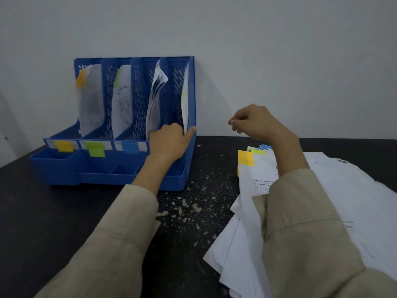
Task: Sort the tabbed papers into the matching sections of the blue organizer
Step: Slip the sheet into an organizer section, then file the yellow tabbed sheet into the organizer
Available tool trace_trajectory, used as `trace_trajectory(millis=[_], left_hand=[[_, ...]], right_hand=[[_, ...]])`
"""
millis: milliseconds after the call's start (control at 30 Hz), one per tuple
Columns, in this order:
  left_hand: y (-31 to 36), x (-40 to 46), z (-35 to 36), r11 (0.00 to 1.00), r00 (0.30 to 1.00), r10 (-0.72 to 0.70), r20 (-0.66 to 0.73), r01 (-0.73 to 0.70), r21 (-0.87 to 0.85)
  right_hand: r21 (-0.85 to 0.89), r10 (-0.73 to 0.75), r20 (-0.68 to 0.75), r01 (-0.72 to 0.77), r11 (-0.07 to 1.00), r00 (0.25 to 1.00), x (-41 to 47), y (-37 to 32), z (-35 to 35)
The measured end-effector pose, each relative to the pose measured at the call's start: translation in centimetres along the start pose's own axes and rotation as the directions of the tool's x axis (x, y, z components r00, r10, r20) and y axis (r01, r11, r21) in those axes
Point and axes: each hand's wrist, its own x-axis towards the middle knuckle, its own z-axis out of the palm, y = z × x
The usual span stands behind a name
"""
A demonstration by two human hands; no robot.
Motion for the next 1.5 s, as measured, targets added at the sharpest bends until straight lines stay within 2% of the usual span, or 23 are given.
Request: trace_trajectory(millis=[100, 167, 233, 400, 533, 733, 933, 1067, 1267, 1400, 1500], left_hand=[[-0.1, -0.2, 0.1, 0.996, 0.998, -0.018, -0.066, 0.012, -0.088], [0.1, -0.1, 0.0, 0.992, 0.998, -0.022, -0.058, 0.015, -0.121], [0.5, 0.3, -0.2, 0.989, 1.0, -0.022, 0.009, 0.023, -0.147], [1.6, 2.9, -0.7, 0.909, 0.966, -0.023, 0.256, 0.127, -0.396], [1.6, 4.2, -2.3, 0.866, 0.96, -0.1, 0.261, 0.213, -0.453], [1.7, 3.3, -1.7, 0.864, 0.931, -0.092, 0.354, 0.251, -0.437], [1.5, 2.8, -1.9, 0.846, 0.922, -0.11, 0.372, 0.284, -0.452], [1.0, 2.3, -1.9, 0.774, 0.963, -0.108, 0.248, 0.238, -0.587], [0.5, 1.4, -2.2, 0.87, 0.974, -0.096, 0.205, 0.182, -0.459], [0.6, -0.6, -2.5, 0.917, 0.997, -0.08, -0.015, 0.068, -0.393], [1.5, -2.4, -2.9, 0.934, 0.958, -0.023, -0.286, -0.082, -0.348]], right_hand=[[0.003, 0.011, 0.012, -0.011, 1.0, 1.0, -0.3, 0.0, 0.1], [0.001, 0.013, 0.015, -0.013, 1.0, 1.0, -0.3, 0.0, 0.0], [-0.001, 0.015, 0.015, -0.015, 1.0, 1.0, -0.4, 0.0, 0.0], [-0.001, 0.021, 0.016, -0.021, 1.0, 1.0, -0.3, 0.2, 0.0], [-0.005, 0.006, 0.014, -0.006, 1.0, 1.0, -0.2, 0.1, 0.0], [0.0, -0.003, 0.018, 0.003, 1.0, 1.0, -0.4, -0.2, 0.2], [-0.001, -0.005, 0.016, 0.005, 1.0, 1.0, -0.5, -0.1, 0.0], [0.0, -0.003, 0.018, 0.003, 1.0, 1.0, -0.3, 0.1, 0.0], [0.013, 0.011, 0.026, -0.011, 1.0, 1.0, -0.4, 0.1, 0.0], [0.024, 0.042, 0.03, -0.042, 0.999, 0.999, -0.6, 0.4, -0.2], [0.045, 0.125, 0.025, -0.126, 0.991, 0.992, -1.0, 1.1, -1.0]])
